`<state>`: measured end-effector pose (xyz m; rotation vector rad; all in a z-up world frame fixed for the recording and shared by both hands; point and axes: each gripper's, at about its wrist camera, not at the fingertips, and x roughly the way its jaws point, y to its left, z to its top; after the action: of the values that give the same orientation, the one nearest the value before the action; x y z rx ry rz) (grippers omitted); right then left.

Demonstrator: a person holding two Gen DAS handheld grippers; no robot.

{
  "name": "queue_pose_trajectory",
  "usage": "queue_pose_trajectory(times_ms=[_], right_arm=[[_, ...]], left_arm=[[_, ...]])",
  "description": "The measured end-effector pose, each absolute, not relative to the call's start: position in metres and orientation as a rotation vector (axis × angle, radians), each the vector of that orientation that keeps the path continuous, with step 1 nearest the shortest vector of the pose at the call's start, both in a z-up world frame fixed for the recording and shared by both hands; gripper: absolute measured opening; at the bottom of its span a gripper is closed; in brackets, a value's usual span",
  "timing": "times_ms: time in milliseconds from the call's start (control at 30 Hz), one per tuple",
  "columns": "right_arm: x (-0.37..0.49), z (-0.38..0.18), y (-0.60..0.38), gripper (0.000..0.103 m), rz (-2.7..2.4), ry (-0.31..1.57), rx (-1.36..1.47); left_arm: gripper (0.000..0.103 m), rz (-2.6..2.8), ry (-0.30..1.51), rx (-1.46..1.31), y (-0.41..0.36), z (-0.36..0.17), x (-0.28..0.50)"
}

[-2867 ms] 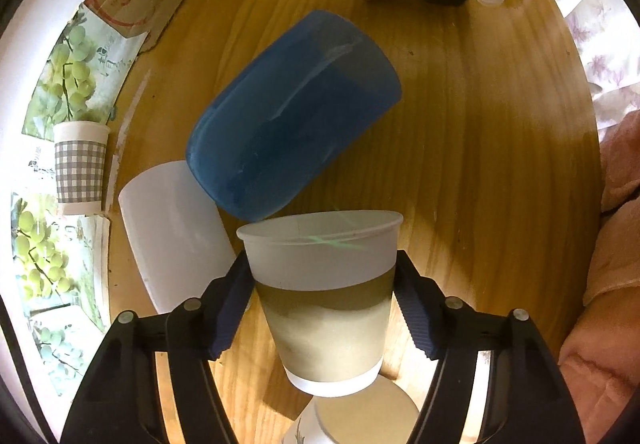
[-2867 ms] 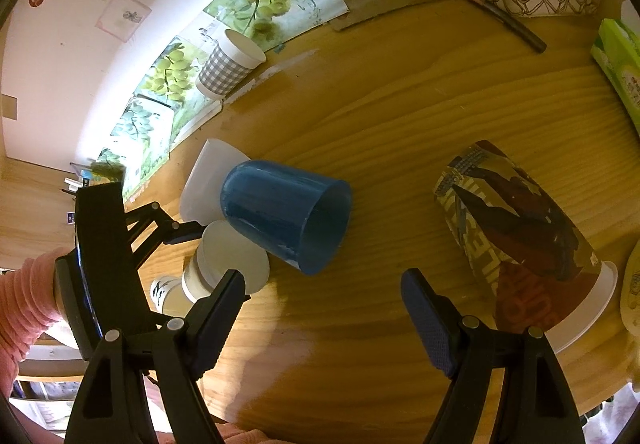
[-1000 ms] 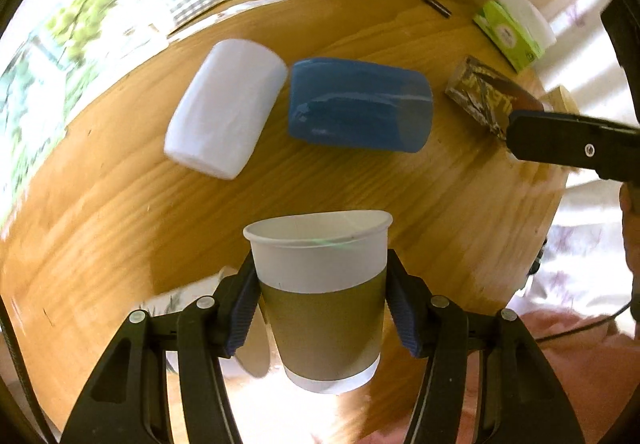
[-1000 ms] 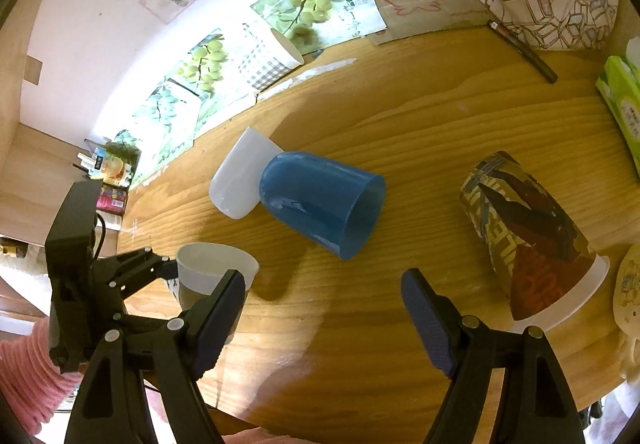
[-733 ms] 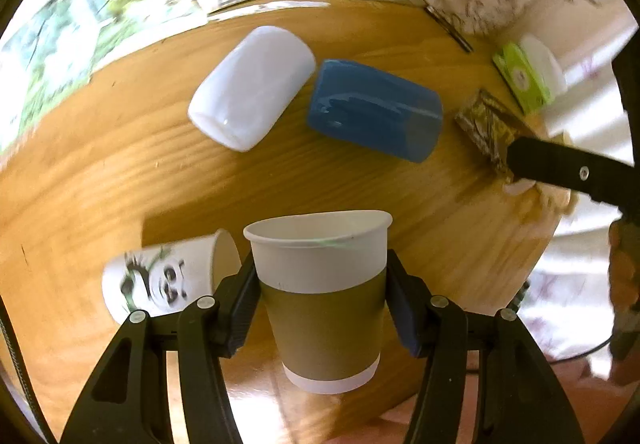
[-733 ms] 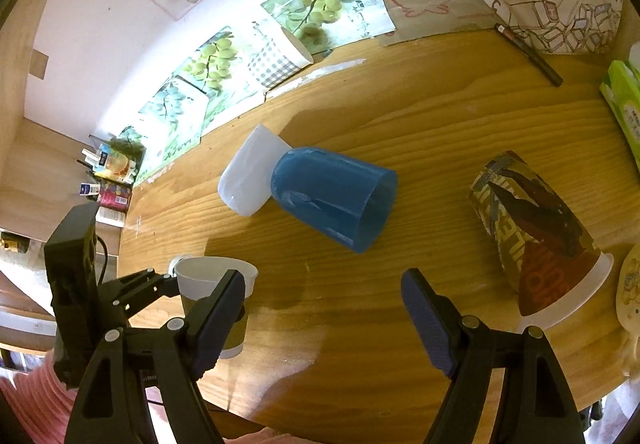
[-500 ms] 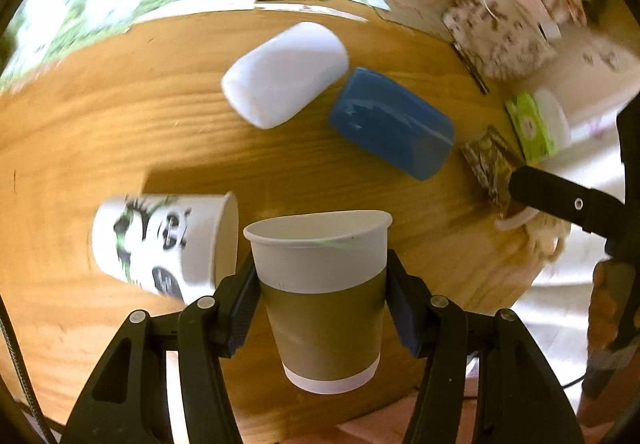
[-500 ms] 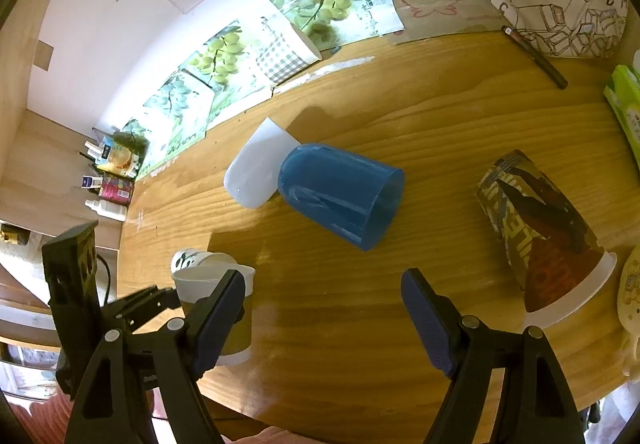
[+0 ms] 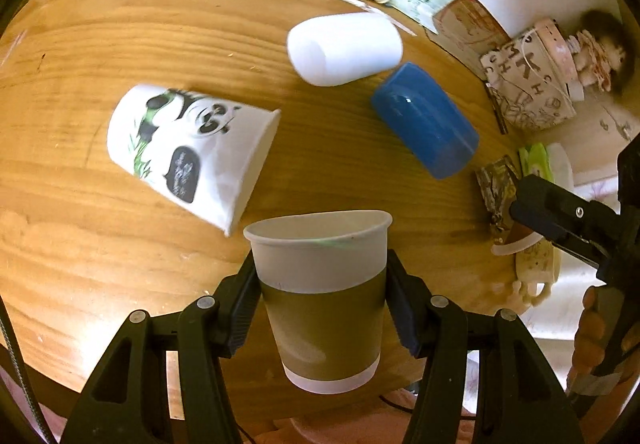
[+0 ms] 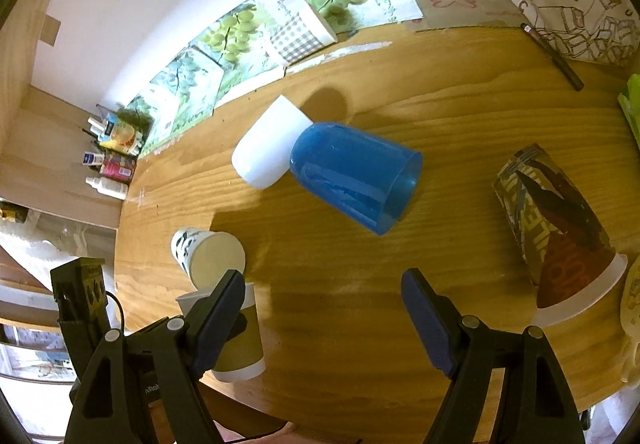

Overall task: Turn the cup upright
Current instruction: 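Swing the held cup upright and set it on the desk with the left gripper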

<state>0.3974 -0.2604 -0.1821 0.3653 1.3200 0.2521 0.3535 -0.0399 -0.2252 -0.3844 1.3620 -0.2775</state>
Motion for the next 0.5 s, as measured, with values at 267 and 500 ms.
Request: queue_pose_trajectory(times_ms=[267, 500], right_arm=[[0.392, -0.19, -0.252, 0.081, 0.279, 1.353, 0.338], [0.388, -0.195, -0.245, 0.081, 0.299, 1.375, 0.315]], left_arm=[[0.063, -0.261, 1.377, -0.407, -0.034, -0.234, 0.35], [0.065, -0.258, 1.391, -0.414, -0.035, -0.239, 0.349]])
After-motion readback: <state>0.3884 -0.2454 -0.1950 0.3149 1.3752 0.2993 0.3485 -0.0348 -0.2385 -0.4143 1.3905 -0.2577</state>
